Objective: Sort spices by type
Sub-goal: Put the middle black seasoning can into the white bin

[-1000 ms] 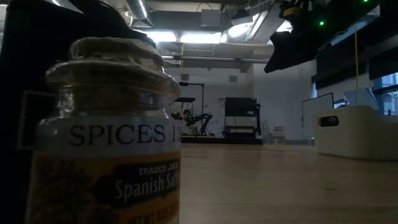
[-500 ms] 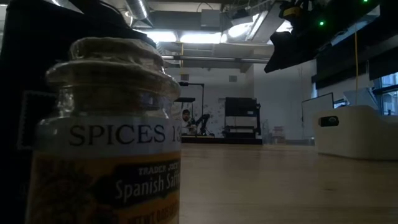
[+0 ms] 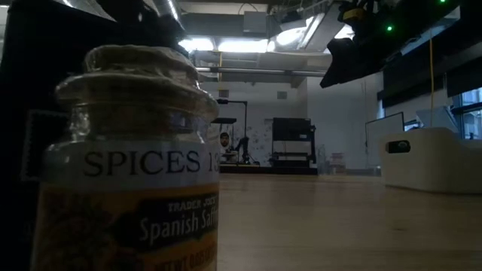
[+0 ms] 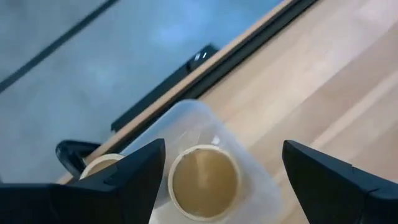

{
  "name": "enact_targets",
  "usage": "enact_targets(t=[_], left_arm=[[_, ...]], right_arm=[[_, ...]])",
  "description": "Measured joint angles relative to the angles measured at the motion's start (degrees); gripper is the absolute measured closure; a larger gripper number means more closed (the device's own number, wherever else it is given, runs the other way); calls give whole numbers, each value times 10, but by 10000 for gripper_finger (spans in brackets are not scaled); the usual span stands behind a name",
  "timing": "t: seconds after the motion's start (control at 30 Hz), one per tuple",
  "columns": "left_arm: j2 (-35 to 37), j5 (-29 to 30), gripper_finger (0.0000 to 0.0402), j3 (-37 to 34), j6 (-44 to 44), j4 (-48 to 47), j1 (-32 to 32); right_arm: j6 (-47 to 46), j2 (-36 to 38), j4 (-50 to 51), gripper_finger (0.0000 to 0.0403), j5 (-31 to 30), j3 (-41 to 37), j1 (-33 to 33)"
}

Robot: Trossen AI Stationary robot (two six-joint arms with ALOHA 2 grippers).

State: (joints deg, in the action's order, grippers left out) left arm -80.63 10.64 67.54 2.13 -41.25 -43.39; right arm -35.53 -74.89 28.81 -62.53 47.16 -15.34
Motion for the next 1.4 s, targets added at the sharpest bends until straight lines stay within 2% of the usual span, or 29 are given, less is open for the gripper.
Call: enact_targets(t=[0.27,0.63,0.83,1.03,1.23,1.4], left_arm=[[63,-30,96,1,26,0,66],[65,-47,96,1,66,49,138],[65,-53,96,1,91,44,232],[65,-15,96,1,140,44,340],[65,14,96,1,204,40,447],[63,61,96,0,263,20,535]], right_arm=[[0,0,-3,100,0,0,0],[0,0,-8,100,0,0,0],[0,0,-9,100,1,0,0],[-1,0,-35,100,15,0,0],[0,0,-60,100,54,0,0],[11,0,-96,100,111,0,-1]])
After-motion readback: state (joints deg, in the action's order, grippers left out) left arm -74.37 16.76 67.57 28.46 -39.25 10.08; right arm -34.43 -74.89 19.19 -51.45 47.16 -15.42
